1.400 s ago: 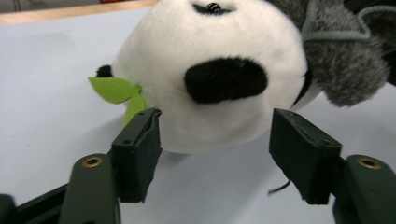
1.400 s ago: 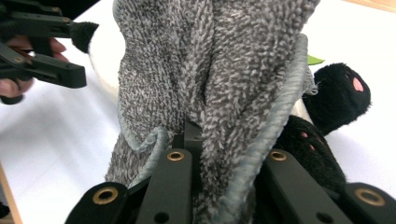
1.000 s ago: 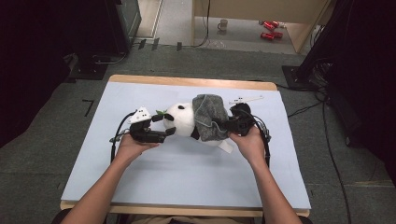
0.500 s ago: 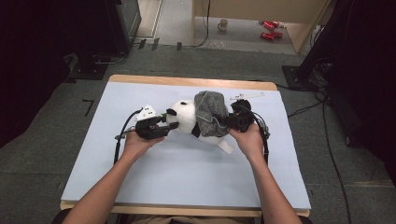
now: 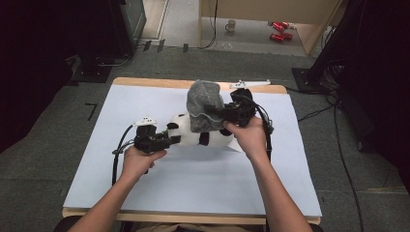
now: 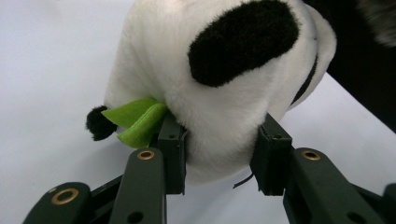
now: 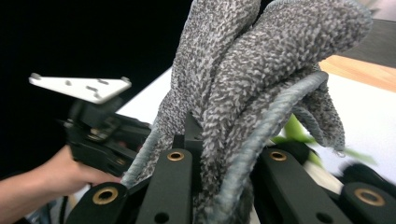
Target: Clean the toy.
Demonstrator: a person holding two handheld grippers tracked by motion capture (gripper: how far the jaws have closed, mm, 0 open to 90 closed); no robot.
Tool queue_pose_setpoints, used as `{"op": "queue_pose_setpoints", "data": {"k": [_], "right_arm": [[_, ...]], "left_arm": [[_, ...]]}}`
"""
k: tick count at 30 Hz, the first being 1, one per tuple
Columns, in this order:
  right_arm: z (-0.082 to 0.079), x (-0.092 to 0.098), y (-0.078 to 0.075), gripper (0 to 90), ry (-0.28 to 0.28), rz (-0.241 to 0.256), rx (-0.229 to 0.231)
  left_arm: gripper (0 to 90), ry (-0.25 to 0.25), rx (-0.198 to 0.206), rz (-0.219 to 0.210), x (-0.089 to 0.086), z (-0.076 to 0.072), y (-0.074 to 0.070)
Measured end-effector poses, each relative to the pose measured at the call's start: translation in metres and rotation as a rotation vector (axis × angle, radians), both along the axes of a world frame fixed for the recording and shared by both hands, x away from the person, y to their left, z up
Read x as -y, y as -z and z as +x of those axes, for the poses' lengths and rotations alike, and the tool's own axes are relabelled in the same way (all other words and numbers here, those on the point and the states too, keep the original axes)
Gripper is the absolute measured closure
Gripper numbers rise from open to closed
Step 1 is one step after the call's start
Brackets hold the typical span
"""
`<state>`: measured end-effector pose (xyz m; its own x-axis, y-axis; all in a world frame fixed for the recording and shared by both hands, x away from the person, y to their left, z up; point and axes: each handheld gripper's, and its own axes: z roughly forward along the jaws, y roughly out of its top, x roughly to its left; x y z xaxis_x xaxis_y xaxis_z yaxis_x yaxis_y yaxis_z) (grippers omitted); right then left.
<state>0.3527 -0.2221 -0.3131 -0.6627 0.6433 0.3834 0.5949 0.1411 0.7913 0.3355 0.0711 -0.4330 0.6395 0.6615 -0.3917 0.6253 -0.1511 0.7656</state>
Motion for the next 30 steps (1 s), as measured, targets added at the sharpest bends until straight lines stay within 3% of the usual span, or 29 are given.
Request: {"op": "queue_pose_setpoints", "data": {"k": [2,6,10,12,15,20,24,26,30], "right_arm": [[-0.001,-0.021,-0.002,80.5,-0.051,0.01,-0.012],[0.002,-0.042,0.007,80.4,-0.082,-0.003,-0.041],[0.014,-0.067,0.039,79.7,-0.088,-0.026,-0.105],[0.018,-0.071,0.054,79.8,-0.066,-0.061,-0.136],[0.022,-0.066,0.066,80.4,-0.059,-0.05,-0.142],[0.021,-0.057,0.064,80.4,-0.045,-0.122,-0.112],[0.021,-0.038,0.066,80.5,0.025,-0.205,-0.108],[0.021,-0.025,0.07,80.6,0.027,-0.154,-0.142],[0.017,-0.01,0.069,80.6,0.046,-0.153,-0.118]], "left_arm": [[61.4,-0.012,0.007,-0.009,0.0,-0.002,0.003],[60.9,-0.031,0.01,-0.035,-0.001,0.0,0.003],[60.2,-0.032,0.032,-0.017,-0.001,-0.001,0.004],[59.4,-0.038,0.013,0.003,-0.002,0.001,0.006],[59.2,-0.036,-0.001,0.003,-0.004,0.003,0.009],[59.1,-0.033,-0.018,-0.002,-0.007,0.007,0.011],[58.9,-0.044,-0.048,-0.027,-0.014,0.011,0.016],[58.9,-0.037,-0.035,-0.029,-0.011,0.01,0.015],[58.9,-0.034,-0.032,-0.034,-0.009,0.01,0.014]]}}
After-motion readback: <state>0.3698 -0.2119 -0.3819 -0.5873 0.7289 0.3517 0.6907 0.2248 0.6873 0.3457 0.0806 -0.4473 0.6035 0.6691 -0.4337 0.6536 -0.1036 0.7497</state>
